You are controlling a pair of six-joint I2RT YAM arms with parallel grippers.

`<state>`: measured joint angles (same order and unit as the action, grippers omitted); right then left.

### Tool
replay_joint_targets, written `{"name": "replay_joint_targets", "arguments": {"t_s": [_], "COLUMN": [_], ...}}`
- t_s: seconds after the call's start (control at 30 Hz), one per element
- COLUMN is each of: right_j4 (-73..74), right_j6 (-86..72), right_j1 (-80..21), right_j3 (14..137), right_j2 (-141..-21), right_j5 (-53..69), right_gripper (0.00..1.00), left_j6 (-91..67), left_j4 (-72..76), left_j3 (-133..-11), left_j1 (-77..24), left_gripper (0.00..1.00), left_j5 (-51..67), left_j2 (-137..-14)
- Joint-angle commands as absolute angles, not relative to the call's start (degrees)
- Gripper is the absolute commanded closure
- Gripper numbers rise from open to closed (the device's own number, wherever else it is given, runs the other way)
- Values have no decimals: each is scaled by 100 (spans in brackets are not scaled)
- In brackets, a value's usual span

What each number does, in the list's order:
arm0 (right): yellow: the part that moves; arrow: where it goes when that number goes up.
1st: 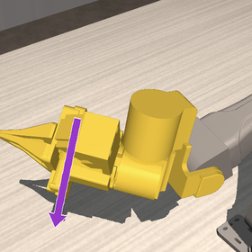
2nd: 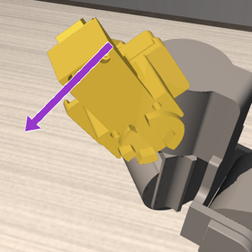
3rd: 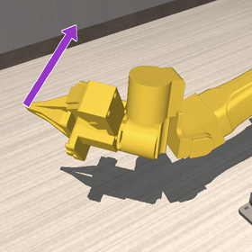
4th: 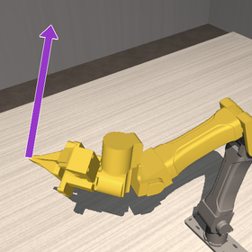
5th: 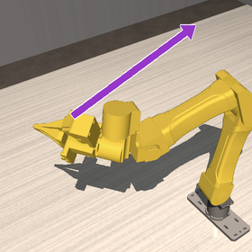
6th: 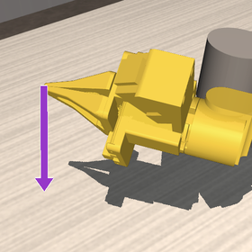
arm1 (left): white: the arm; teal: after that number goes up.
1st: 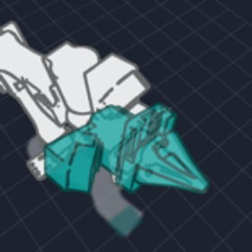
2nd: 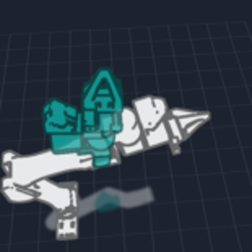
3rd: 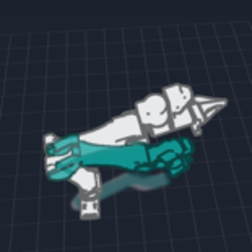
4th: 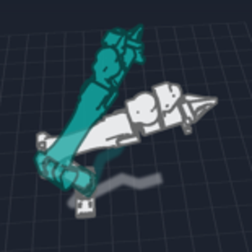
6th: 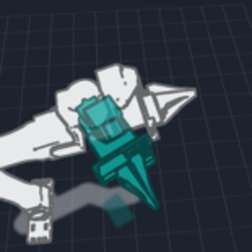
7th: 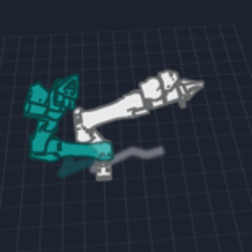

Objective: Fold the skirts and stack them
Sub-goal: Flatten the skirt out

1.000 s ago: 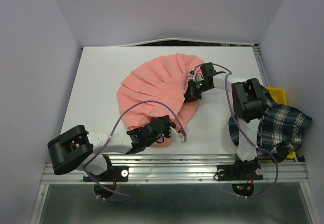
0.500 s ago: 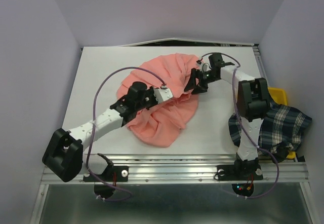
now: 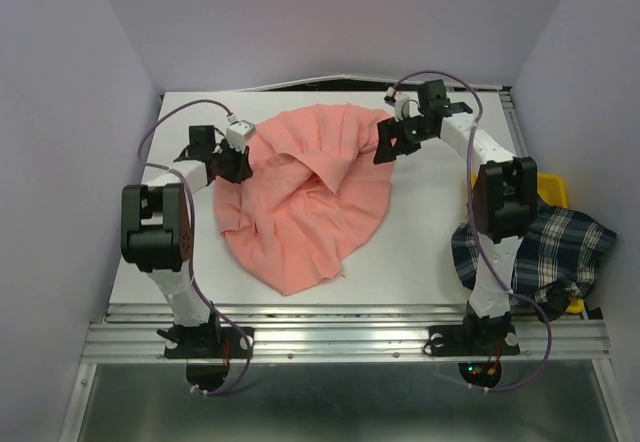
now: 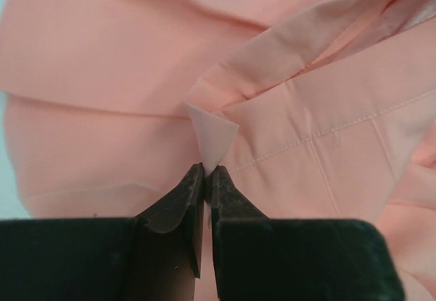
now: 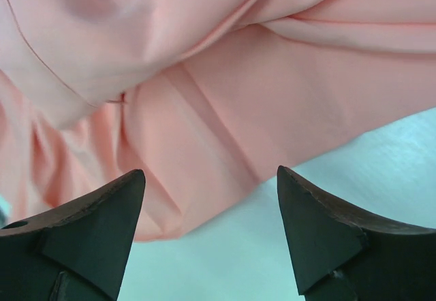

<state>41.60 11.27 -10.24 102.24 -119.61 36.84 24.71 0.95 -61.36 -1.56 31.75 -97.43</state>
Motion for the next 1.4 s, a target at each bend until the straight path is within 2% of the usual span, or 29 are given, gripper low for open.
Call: {"name": "replay_joint_targets", "arguments": {"t_s": [0.0,0.2,0.37,0.7,0.93,1.1,1.27,1.37], "right_j4": [3578,2436,1408,967,1599,1547,-223,-737], "right_j6": [2292,4161,5097,5607,5977,6038,5581,5318], "right_j1": [-1195,-1880,-2354,-3076,-3199,-3445,-3691,-3691], "right_j3": [10065,9397,8710,8490,8737,8271,7472,7331], "right_j2": [-11690,-11347,-11144,-11241,-11347,-11145,-11100,-11031], "right_j5": [3244,2900,2874,3024,3217,3050,2182,1778], "right_gripper": [17,18,16,14,15,15,14,15], "left_j6": [2162,2223,2303,2303,2250,2206,2162,2180], "left_j4": [-473,-703,-756,-607,-536,-528,-483,-492], "left_j3": [-6818,-7373,-7497,-7365,-7277,-7356,-7321,-7269], "left_j1": [280,299,299,299,316,334,369,369], "left_gripper": [100,100,100,100,100,100,100,100], "left_j5": [3770,3990,3964,3955,3990,4008,4034,4043], "left_j2": [-10537,-11170,-11276,-11303,-11276,-11268,-11259,-11276]}}
